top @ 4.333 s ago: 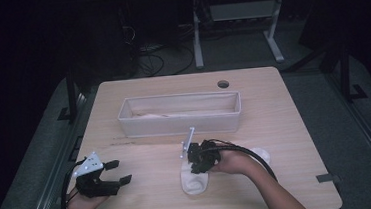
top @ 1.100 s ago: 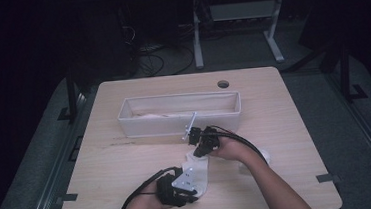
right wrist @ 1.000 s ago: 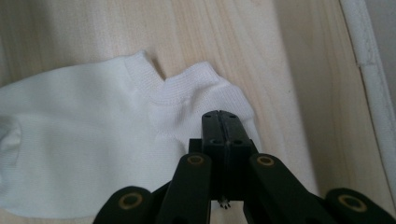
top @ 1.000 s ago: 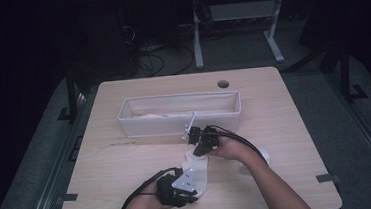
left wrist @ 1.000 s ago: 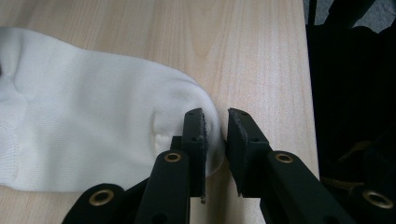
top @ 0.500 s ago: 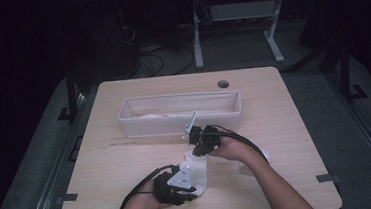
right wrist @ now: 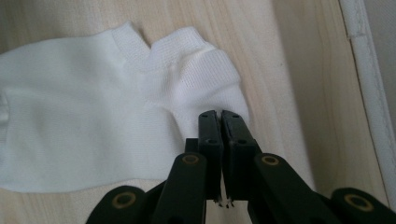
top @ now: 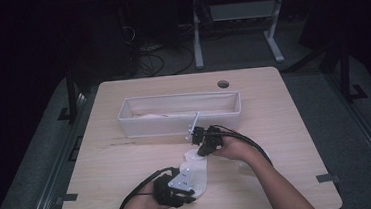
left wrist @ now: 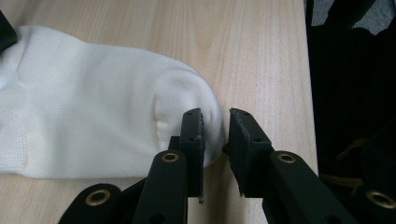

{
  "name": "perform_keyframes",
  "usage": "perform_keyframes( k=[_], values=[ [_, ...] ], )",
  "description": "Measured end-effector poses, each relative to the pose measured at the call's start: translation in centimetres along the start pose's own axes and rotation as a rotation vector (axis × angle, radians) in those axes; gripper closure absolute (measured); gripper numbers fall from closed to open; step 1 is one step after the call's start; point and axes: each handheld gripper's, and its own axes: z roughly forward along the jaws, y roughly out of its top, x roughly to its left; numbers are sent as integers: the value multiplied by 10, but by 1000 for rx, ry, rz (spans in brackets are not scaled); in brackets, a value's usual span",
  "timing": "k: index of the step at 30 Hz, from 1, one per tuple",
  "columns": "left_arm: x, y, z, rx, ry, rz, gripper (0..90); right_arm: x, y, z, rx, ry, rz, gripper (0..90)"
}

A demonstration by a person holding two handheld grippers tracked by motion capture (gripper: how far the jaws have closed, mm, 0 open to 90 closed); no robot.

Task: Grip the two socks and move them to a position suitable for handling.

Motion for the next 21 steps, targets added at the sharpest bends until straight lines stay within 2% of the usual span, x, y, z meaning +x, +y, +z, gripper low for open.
perform_keyframes(
  k=[10,11,18,21],
  values=[
    [1,0,-4,-18,6,-11,744,2,0,-3,-8,0,4,836],
    [1,0,-6,-22,6,-17,735,3,-1,-8,-33,8,6,830],
    [7,-3,-21,-59,37,-45,692,7,-8,-24,-67,6,10,798],
    [9,-5,-30,-71,54,-51,660,9,-18,-36,-107,15,21,763]
  ],
)
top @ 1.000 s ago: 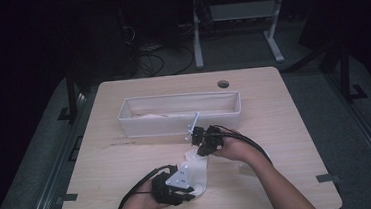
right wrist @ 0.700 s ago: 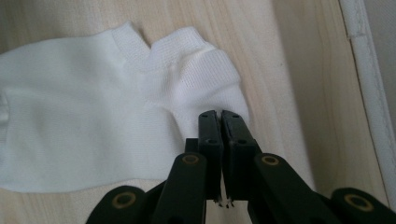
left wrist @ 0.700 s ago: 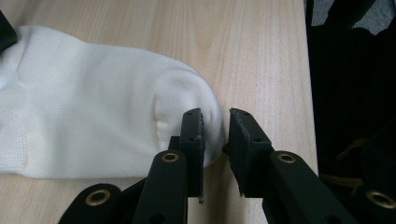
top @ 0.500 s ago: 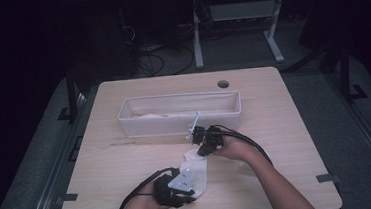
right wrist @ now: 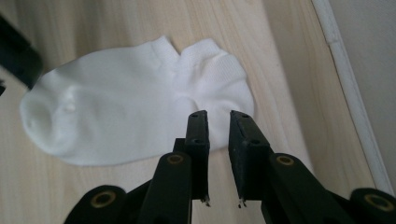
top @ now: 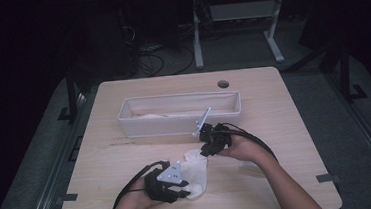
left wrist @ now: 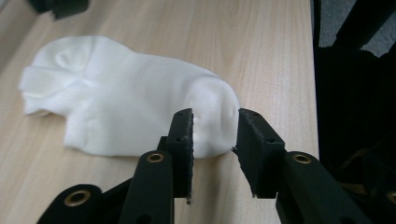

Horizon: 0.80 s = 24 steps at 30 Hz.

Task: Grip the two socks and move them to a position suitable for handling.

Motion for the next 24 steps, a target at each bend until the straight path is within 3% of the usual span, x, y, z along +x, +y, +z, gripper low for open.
perform_keyframes(
  k=[9,17,24],
  values=[
    [9,-11,-15,-22,44,-51,574,0,-27,-30,-47,-19,34,676],
    [12,-19,-26,-42,71,-74,539,0,-52,-52,-59,-59,65,590],
    [13,-25,-29,-47,90,-84,522,-2,-70,-64,-68,-79,94,572]
  ],
)
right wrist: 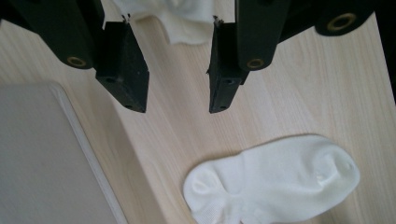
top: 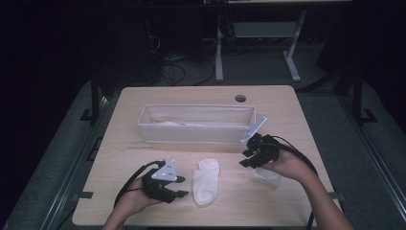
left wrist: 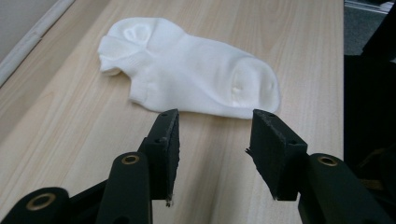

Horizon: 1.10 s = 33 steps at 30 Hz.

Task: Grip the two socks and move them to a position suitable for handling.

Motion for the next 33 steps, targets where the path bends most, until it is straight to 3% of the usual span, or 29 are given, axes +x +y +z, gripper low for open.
perform_keyframes(
  k=[15,23,33],
  values=[
    [4,-5,-1,-5,31,-25,448,-11,-36,-15,8,-46,63,531],
    [6,-11,-4,-4,44,-39,439,-17,-61,-7,41,-57,102,552],
    [5,-11,-2,-7,41,-41,436,-19,-77,4,90,-58,114,543]
  ],
)
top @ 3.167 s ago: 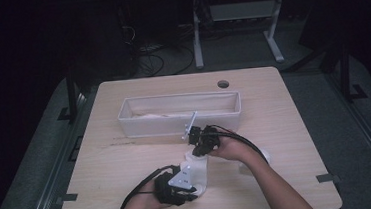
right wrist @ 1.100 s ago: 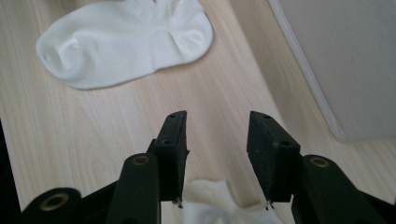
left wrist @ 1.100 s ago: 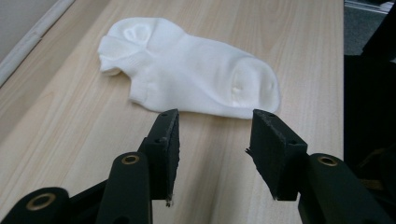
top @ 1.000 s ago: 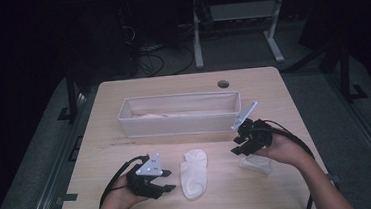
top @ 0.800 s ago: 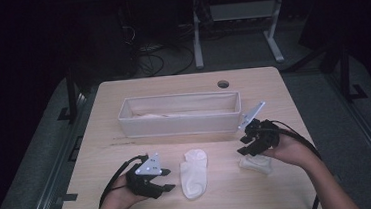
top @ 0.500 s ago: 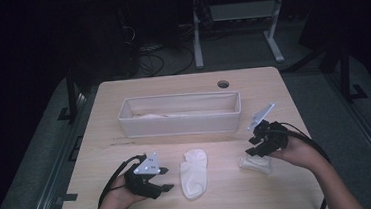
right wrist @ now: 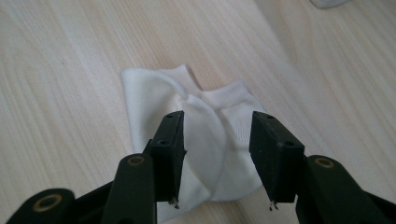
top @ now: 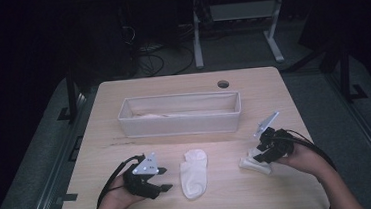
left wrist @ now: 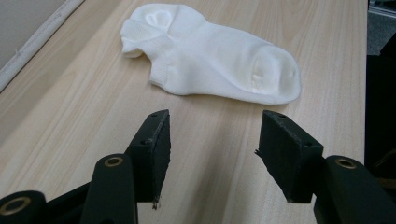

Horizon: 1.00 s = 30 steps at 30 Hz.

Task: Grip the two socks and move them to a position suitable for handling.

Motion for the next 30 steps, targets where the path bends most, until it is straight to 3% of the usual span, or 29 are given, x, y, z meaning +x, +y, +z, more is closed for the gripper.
perform_keyframes(
  k=[15,21,24,30],
  values=[
    [2,-2,-4,-14,5,-9,438,-4,0,20,85,20,-7,549],
    [2,-2,-5,-10,6,-3,439,-4,3,21,104,51,-3,637],
    [1,-1,-4,-8,5,0,439,-5,2,20,95,71,5,719],
    [1,-2,-4,-9,6,-3,441,-8,-2,20,74,101,26,790]
  ],
)
